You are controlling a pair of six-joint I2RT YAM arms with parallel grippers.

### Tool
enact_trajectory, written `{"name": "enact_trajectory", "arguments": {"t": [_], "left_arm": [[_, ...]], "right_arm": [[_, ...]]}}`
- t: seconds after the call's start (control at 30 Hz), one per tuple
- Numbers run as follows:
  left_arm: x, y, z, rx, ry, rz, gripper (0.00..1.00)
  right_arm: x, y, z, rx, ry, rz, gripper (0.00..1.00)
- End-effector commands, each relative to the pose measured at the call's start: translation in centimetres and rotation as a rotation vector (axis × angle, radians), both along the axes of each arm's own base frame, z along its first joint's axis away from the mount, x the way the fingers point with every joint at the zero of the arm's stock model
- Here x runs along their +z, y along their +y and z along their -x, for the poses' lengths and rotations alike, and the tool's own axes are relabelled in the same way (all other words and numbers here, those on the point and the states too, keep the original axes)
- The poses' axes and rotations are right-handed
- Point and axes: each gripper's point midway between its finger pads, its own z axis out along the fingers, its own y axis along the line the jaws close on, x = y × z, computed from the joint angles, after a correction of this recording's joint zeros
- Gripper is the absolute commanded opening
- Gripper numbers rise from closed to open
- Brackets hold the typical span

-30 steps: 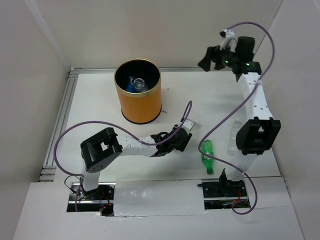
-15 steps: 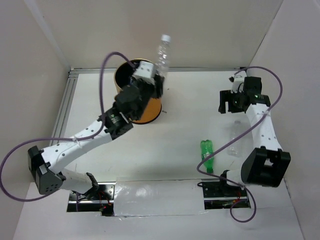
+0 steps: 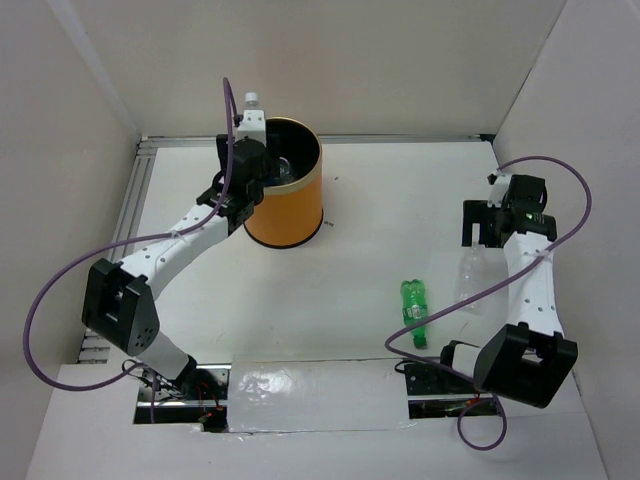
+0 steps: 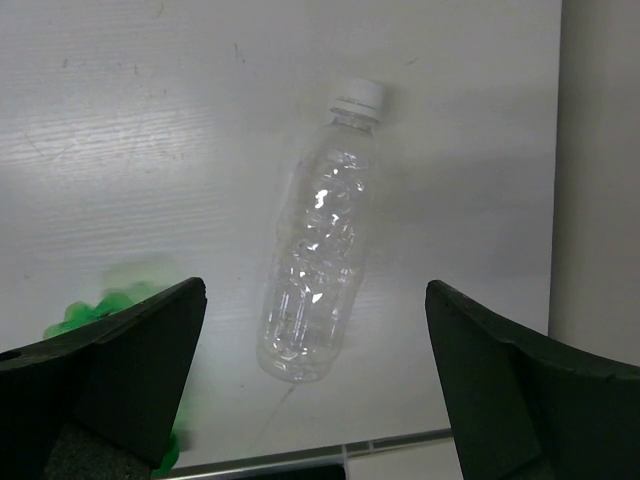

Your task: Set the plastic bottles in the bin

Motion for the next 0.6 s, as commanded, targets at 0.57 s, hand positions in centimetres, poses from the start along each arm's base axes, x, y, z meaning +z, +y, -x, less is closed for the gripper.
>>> {"name": "enact_trajectory", "arguments": {"t": [0.57], "left_arm": [[7.3, -13.7, 16.0, -0.517, -0.109, 0.197, 1.00]], "right_arm": [[-12.1, -3.0, -0.2, -0.034, 0.340, -0.063, 0.86]]}}
